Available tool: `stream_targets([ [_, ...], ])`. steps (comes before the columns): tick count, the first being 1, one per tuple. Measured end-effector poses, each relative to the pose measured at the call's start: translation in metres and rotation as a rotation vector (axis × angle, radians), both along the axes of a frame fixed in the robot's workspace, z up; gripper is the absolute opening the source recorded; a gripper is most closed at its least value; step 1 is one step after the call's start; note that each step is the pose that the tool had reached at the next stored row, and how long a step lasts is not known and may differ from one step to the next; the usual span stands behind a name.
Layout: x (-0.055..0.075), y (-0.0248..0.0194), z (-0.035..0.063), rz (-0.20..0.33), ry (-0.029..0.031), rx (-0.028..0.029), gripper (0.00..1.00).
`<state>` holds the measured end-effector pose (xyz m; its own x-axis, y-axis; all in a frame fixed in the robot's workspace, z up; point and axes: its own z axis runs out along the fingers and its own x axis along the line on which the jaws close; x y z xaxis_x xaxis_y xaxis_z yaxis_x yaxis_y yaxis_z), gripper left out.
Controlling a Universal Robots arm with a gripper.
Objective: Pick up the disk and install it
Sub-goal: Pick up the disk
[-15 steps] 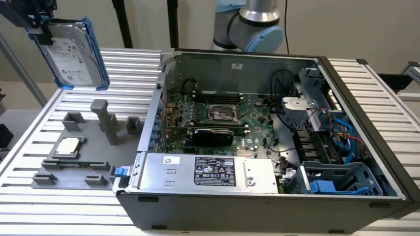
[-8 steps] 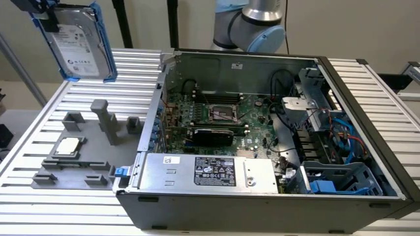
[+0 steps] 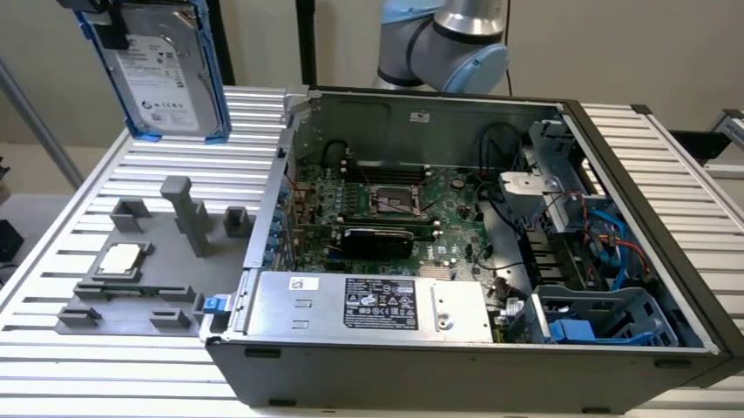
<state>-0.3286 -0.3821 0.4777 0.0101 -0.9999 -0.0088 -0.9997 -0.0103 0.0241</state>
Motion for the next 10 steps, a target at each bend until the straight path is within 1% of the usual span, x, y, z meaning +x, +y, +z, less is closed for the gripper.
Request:
stream_targets([
  [10, 0.046, -0.016, 0.0159, 0.0, 0.0022, 0.0002, 0.0],
])
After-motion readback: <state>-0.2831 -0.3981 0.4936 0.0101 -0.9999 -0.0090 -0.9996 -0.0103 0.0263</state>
